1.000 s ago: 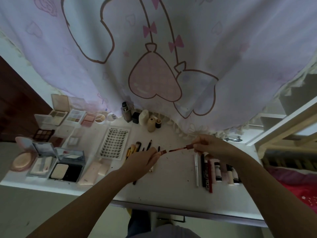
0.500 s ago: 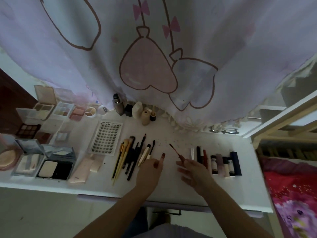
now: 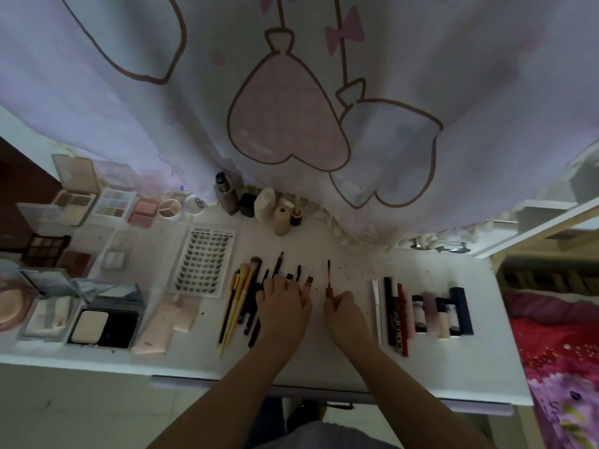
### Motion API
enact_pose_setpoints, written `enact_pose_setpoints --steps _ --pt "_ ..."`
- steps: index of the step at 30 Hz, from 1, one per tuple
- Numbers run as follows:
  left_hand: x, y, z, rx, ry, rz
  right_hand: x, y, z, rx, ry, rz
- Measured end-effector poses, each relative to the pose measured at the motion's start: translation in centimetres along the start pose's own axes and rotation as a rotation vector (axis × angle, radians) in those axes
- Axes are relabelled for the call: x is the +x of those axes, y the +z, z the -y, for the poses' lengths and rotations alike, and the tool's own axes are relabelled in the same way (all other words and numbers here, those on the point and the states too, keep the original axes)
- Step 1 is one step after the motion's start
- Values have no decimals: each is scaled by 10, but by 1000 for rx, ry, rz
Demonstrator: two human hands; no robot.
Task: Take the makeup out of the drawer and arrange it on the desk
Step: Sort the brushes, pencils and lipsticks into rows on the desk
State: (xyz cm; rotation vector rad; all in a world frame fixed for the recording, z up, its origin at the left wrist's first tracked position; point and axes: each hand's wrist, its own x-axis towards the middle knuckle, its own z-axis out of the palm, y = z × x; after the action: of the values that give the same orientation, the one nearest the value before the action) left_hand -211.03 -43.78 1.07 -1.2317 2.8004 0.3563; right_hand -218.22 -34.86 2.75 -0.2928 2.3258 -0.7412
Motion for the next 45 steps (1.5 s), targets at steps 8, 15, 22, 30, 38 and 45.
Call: enact_pose_setpoints --steps 8,15,22,30,38,45 --pt "3 -3 6 105 70 -58 7 16 11 -348 -38 81" --pt "2 -9 9 39 76 -128 9 14 15 -490 -178 124" --pt "-8 -18 -27 -117 263 -157 23 -54 -1 -431 -201 -87" --pt "-12 24 -109 -126 245 291 47 -102 -26 -597 -151 -59" --pt "-6 25 -108 -118 146 270 58 -85 -17 -480 -138 -8" --pt "-17 -6 -59 -369 246 241 44 -104 5 -90 -48 318"
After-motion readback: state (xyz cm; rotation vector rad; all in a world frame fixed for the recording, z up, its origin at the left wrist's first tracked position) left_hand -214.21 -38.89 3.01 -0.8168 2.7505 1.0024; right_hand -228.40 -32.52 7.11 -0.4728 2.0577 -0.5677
